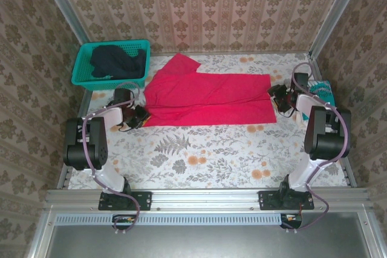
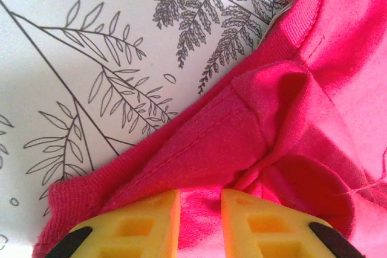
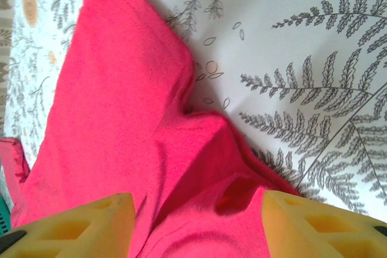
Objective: Fold and stack the t-shirts
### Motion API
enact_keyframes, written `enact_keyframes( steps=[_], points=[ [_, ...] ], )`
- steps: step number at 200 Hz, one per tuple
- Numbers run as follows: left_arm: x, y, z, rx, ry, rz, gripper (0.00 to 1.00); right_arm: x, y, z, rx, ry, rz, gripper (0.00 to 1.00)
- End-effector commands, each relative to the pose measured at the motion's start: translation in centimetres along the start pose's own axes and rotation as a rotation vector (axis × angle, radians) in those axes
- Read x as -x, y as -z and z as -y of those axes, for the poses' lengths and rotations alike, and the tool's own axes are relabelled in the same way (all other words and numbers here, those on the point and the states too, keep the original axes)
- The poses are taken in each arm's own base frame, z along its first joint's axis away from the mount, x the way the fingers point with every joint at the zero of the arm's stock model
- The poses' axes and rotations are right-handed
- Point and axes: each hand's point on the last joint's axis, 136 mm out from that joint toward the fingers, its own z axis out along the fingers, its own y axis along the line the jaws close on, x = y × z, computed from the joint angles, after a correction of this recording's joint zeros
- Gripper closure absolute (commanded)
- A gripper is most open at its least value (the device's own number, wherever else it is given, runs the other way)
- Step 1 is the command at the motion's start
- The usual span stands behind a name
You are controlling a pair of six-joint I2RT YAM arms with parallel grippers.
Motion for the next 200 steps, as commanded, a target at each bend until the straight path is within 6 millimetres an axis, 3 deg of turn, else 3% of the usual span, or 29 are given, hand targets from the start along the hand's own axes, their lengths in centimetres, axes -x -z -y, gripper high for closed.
enact_keyframes(
  steps=[1, 26, 50, 70, 90, 170, 200],
  points=[
    [-0.3, 0.6, -0.4, 0.025, -0.011, 0.001, 0.74, -0.9, 1.4, -1.2, 0.011, 0.089, 0.020, 0.41],
    [-0.3, 0.1, -0.6, 0.037, -0.011, -0.005, 0.74, -3.3, 1.0, -1.9, -0.009, 0.200, -0.002, 0.41],
    [-0.7, -0.3, -1.1, 0.038, -0.001, -0.019, 0.74, -6.6, -1.0, -1.8, -0.030, 0.251, -0.082, 0.41],
    [-1.4, -0.1, -1.7, 0.047, 0.004, -0.030, 0.74, -9.1, -2.4, -0.5, -0.053, 0.235, -0.163, 0.41],
    [-2.4, 0.4, -2.5, 0.065, 0.001, -0.048, 0.74, -10.9, -2.7, 2.2, -0.094, 0.176, -0.218, 0.41],
    [-7.3, 2.7, -5.9, 0.114, 0.036, -0.121, 0.74, -15.4, 3.1, 8.4, -0.279, 0.115, -0.324, 0.42],
    [-8.1, 3.4, -6.3, 0.121, 0.039, -0.125, 0.73, -16.7, 5.2, 10.7, -0.345, 0.074, -0.321, 0.42]
  ],
)
